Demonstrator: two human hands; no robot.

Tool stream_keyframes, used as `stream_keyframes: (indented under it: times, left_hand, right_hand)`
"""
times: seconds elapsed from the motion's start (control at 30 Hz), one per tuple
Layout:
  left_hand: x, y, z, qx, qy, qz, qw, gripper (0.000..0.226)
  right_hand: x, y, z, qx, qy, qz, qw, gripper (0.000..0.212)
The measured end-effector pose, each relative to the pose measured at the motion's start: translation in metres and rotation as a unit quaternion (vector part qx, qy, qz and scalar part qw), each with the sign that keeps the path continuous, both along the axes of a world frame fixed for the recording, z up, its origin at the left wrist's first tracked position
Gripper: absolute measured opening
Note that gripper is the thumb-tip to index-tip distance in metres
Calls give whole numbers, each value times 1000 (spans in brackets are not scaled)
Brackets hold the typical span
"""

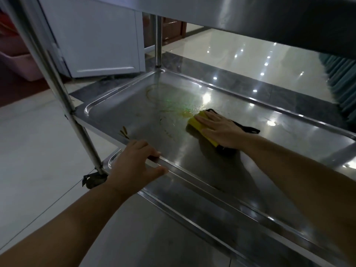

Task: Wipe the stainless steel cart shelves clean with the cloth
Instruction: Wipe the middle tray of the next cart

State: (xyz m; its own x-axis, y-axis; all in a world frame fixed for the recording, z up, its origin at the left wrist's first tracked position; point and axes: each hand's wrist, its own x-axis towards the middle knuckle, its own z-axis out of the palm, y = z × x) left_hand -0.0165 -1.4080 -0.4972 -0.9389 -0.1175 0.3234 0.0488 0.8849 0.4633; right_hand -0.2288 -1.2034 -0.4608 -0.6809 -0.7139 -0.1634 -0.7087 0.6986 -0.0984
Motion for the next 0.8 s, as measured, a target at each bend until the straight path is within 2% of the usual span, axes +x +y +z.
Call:
stream_keyframes:
  times: [0.17,0.33,0.47,0.6,0.67,0.8]
  left_hand:
    - [1,1,2,9,-14,16,1000,53]
    - [2,3,5,12,-27,20,999,47]
    - [4,2,4,17,-28,16,999,54]
    - [6,3,0,15,-8,28,999,40]
    - [7,3,-5,15,5,35,999,40]
    - [6,-1,-12,2,33,31,999,44]
  right_hand:
    - [-61,2,-2,20,26,-54,998,55]
    - [-40,-15,8,-14,3,-117,993,54]
    - [9,-32,2,10,20,-23,999,54]
    - [71,-38,-4,24,1,92,995,53]
    - [92,-36,-6,32,8,133,991,54]
    - [81,-42,-5,25,-9,117,993,55]
